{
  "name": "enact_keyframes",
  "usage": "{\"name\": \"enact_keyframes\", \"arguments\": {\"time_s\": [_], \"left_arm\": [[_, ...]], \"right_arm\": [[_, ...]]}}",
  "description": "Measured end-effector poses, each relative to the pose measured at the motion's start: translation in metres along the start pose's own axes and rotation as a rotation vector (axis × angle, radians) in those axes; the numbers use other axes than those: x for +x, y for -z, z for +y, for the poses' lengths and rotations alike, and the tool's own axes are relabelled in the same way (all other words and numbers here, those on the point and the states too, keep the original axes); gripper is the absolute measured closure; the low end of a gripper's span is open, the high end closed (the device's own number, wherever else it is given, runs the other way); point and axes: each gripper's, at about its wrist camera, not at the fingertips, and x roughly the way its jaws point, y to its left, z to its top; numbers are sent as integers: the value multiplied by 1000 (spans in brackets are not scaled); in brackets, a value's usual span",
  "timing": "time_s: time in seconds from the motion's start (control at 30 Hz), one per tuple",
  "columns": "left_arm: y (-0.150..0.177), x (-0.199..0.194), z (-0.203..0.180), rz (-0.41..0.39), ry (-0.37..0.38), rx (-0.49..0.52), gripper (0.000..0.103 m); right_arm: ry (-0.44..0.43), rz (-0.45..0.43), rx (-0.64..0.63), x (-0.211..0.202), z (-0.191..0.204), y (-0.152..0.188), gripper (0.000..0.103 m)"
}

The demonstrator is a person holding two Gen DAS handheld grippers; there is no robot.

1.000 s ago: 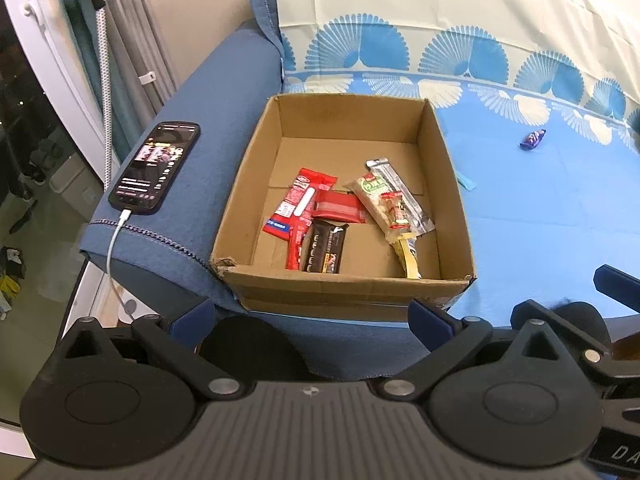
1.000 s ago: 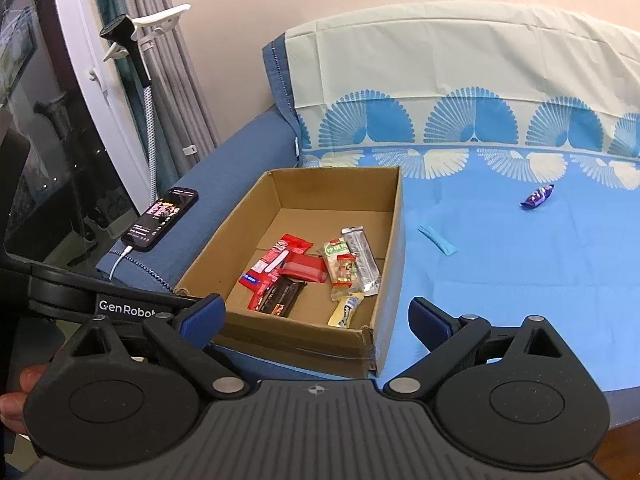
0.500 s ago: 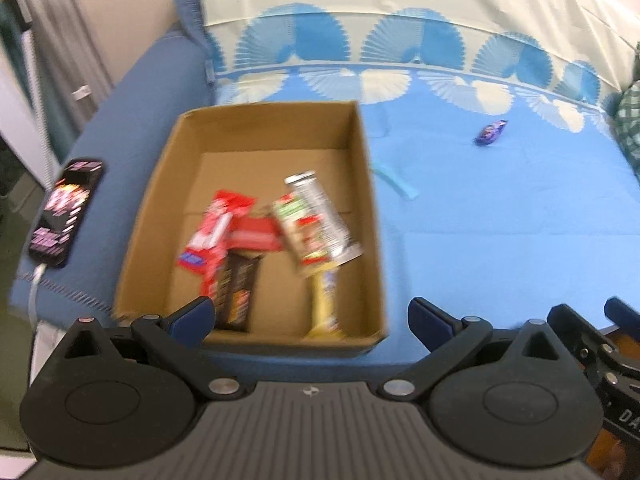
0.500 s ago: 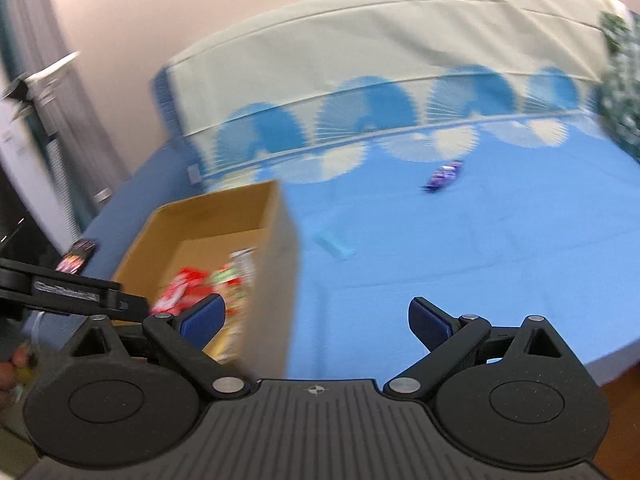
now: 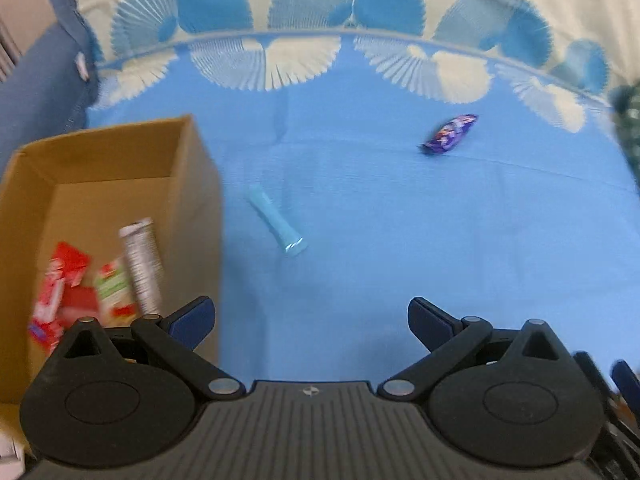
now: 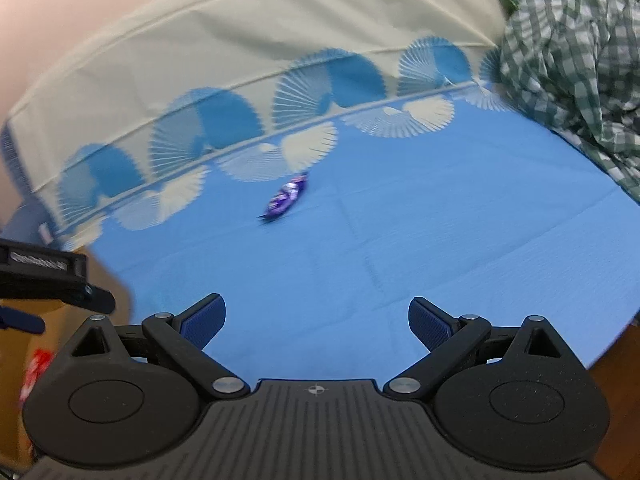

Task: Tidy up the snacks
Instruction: 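Grasp the light blue stick with the left tool while the right grasps the purple candy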

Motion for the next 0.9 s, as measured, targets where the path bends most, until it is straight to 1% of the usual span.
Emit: {"name": "enact_keyframes", "arguments": {"time_s": [0.03, 0.1, 0.2, 0.3, 0.37, 0.47, 0.6, 0.63, 0.67, 0.73, 0.77, 0.8, 0.83, 0.87, 0.9], "left_arm": [[-11, 21, -6, 26, -10, -18, 0], [-25, 50, -11, 47, -21, -51, 0], [-43, 91, -14, 56, -56, -92, 0], [-58, 123, -11, 73, -77, -129, 0], [-65, 139, -4, 81, -77, -157, 0], [-72, 160, 4, 95, -66, -198, 0], [-76, 191, 22, 145, -39, -262, 0], [-75, 193, 26, 130, -25, -271, 0], [-75, 191, 29, 91, -19, -286, 0], [-74, 192, 27, 72, -22, -263, 0], [-74, 192, 26, 59, -27, -239, 0], [-74, 192, 26, 55, -26, -232, 0], [-74, 192, 27, 56, -23, -233, 0], [-75, 192, 27, 59, -22, -235, 0], [-75, 193, 28, 60, -22, -235, 0]], "right_arm": [[5, 7, 7, 14, -3, -6, 5], [11, 31, 25, 48, -9, -18, 5], [2, 58, 44, 98, -10, -40, 5], [-13, 56, 36, 144, 1, -63, 5], [-28, 48, 22, 179, 10, -80, 4], [-47, 59, 13, 227, 24, -103, 4], [-54, 92, 1, 288, 38, -114, 4], [-45, 94, -6, 298, 41, -115, 4], [-37, 97, -14, 309, 45, -116, 2], [-15, 136, -48, 334, 51, -115, 0], [14, 133, -82, 342, 55, -111, 0], [46, 80, -145, 343, 62, -106, 0], [70, 80, -205, 348, 68, -102, 0], [77, 52, -240, 347, 71, -97, 0], [70, 39, -235, 346, 69, -95, 0]]}}
